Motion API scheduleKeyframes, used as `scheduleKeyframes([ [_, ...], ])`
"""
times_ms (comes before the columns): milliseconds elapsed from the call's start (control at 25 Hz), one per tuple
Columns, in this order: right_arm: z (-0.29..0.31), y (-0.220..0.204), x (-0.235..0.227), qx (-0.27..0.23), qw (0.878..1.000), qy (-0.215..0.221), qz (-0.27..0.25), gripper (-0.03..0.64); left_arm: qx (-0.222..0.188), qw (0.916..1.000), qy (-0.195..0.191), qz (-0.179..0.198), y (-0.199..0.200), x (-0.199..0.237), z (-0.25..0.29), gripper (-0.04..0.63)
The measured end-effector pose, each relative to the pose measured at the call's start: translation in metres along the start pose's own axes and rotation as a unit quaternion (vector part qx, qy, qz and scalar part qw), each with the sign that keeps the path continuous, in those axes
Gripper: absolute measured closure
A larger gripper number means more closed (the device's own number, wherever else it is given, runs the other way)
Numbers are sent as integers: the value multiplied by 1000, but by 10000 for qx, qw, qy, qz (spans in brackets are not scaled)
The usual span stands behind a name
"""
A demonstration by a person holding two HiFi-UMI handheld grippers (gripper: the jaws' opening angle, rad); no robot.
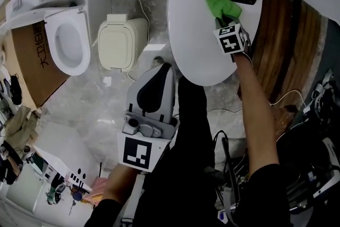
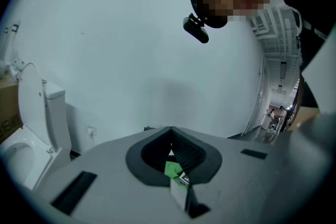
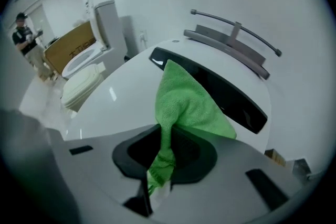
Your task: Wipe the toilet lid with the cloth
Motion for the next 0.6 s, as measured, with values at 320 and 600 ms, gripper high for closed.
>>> scheduleKeyframes([
  [320,-3,-25,52,255,9933,4,-1126,551,27,9998,-165,46,-3,11,-21,597],
  [600,-10,-78,118,634,9828,156,-1725,551,-3,9990,-431,110,-11,16,-44,597],
])
Point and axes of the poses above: the fingertips, and each gripper's own axes: z forward along the fingers, x to its left, y out of its top, the point moved 8 cm from there along -z, backward along the fingers, and after that the axes turned 2 degrees about y, right-handed, at the moved point
